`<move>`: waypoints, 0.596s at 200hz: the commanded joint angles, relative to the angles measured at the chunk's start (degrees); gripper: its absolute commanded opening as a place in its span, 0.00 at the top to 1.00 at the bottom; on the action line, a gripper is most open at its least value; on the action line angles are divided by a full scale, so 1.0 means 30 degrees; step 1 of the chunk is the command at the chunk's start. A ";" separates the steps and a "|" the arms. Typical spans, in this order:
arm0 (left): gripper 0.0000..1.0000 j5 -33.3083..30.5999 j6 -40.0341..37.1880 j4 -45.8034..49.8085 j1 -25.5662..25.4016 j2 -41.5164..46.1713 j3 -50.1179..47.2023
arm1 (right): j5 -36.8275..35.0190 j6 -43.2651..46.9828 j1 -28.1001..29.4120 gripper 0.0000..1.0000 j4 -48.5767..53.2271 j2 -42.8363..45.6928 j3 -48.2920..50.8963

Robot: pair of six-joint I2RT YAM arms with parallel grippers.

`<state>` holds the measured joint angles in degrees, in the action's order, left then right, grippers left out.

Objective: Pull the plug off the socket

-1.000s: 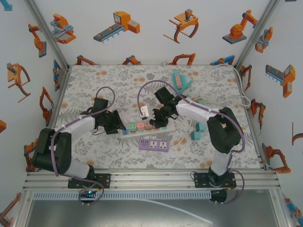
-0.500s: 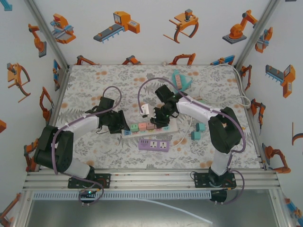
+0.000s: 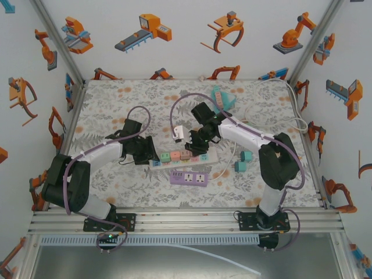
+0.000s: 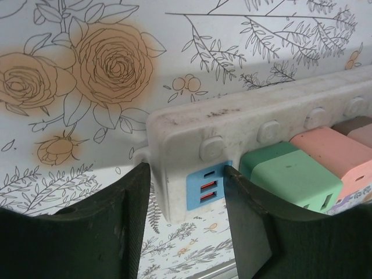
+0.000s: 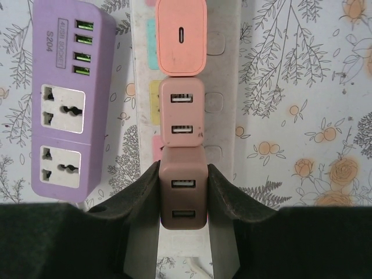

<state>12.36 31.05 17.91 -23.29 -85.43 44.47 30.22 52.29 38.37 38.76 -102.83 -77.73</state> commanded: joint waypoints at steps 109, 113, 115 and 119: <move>0.43 0.0672 -0.1905 0.3164 -0.0286 0.2888 0.5848 | 0.3438 -1.5798 -0.5884 0.87 -0.2826 0.4397 -0.0410; 0.43 0.0966 -0.1979 0.2833 -0.0374 0.2969 0.5939 | 0.3542 -1.6532 -0.6303 0.87 -0.2959 0.4303 -0.0425; 0.43 0.1136 -0.1995 0.2646 -0.0460 0.3027 0.5976 | 0.3607 -1.6965 -0.6517 0.88 -0.2989 0.4249 -0.0426; 0.43 0.1420 -0.2128 0.2280 -0.0604 0.3149 0.6053 | 0.3691 -1.7724 -0.6879 0.88 -0.3121 0.4182 -0.0426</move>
<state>10.68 27.51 28.14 -23.44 -78.00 60.66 38.39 19.99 23.07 33.19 -89.62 -77.65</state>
